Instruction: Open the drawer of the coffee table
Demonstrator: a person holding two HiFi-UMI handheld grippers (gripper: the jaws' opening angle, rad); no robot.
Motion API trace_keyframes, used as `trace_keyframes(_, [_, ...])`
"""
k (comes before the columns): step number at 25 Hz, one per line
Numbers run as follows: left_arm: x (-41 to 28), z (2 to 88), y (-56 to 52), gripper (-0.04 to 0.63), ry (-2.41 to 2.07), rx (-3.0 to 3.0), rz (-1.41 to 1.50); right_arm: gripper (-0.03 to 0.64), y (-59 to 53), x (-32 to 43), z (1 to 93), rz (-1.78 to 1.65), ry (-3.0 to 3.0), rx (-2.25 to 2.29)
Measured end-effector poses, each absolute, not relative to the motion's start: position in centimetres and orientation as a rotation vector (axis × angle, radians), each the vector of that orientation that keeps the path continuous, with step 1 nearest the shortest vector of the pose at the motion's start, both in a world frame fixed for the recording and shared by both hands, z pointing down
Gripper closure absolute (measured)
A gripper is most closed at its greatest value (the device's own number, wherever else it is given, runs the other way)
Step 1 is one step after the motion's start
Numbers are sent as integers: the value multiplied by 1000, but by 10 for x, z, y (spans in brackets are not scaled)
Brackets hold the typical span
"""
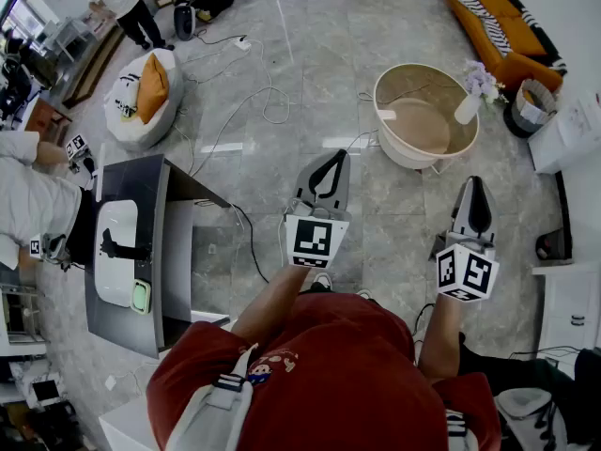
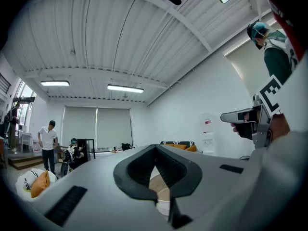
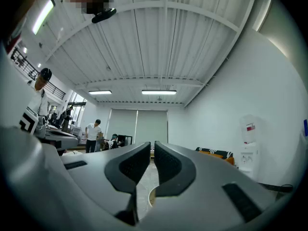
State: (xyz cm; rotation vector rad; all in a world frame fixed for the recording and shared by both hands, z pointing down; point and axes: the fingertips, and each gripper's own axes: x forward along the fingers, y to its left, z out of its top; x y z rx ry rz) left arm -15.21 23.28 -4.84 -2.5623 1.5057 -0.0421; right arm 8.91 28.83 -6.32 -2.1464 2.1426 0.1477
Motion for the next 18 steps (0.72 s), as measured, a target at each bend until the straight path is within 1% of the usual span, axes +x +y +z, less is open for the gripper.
trace_keyframes(11, [-156,-44,231,581,1494,-2556,-67,580,283,83,-56,126,2138,-2159])
trace_keyframes(18, [-159,-44,230,581,1481,-2558,-72,578,280,61,-50,172,2230,-2134])
